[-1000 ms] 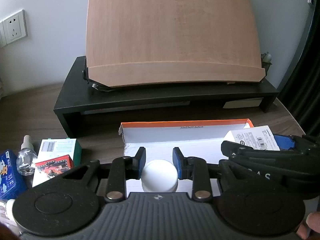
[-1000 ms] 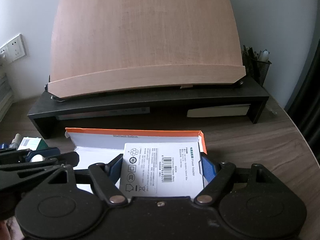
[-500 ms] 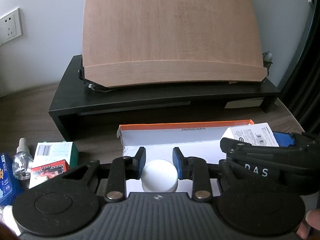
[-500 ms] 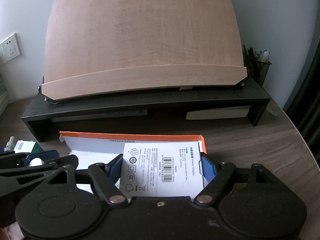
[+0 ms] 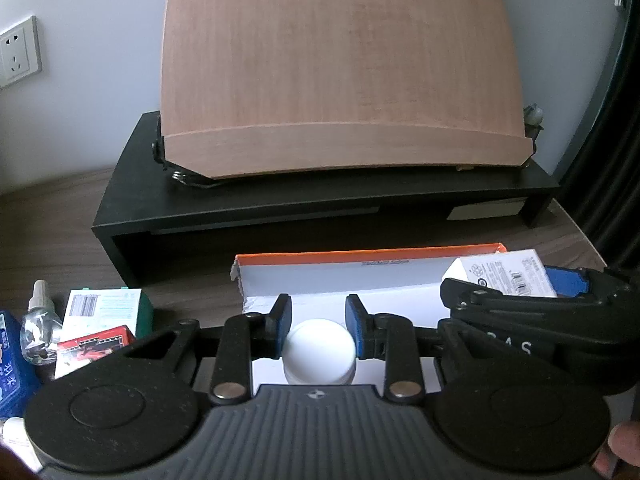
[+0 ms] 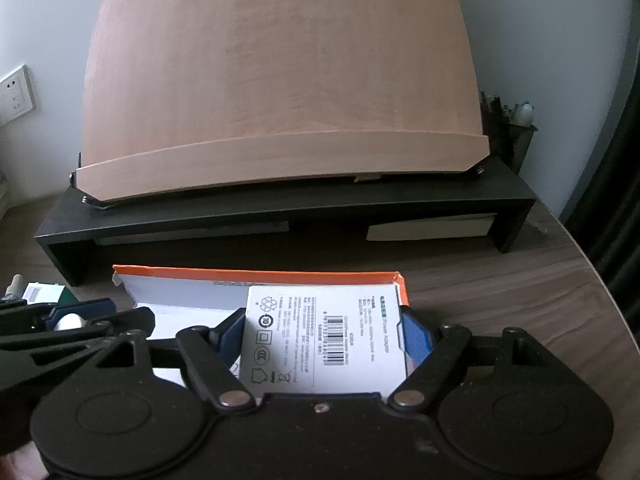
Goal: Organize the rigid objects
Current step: 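Lower both items into the tray and open both grippers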
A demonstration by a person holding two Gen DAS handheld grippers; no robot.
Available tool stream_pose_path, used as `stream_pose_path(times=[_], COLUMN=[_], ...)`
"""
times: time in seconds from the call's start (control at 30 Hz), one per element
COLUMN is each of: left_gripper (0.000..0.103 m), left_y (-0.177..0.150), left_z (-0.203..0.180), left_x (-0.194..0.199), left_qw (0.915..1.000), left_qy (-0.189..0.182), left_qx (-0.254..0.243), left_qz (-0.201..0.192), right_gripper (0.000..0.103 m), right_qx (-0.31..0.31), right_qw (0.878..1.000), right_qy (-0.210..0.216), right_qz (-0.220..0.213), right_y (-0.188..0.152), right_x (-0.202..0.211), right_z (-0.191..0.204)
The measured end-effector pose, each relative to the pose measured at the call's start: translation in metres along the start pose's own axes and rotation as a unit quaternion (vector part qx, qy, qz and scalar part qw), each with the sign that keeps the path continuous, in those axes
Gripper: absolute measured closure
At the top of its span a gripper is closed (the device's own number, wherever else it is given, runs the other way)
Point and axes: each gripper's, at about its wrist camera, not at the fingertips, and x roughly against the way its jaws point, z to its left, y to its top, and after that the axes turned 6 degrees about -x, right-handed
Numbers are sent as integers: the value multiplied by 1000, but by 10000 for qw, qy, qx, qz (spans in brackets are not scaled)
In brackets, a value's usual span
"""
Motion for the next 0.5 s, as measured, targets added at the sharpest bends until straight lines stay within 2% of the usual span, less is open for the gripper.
stream_pose_path(times=[0.2, 0.27, 0.5], left_gripper=[70, 65, 39], left_y=[0, 1, 0], left_z=[-3, -4, -5], left_x=[6, 9, 28], left_qw=[9998, 9997, 9999], left_qy=[-188, -208, -24], left_qx=[18, 15, 23], left_qz=[-66, -92, -113], right_gripper=[10, 10, 9], right_qx=[-45, -105, -233], right_qw=[9998, 9996, 9990], right_qy=[-82, -99, -96], right_qz=[-160, -226, -371], right_y=[-2, -3, -4], right_x=[12, 17, 41], right_z=[-5, -9, -17])
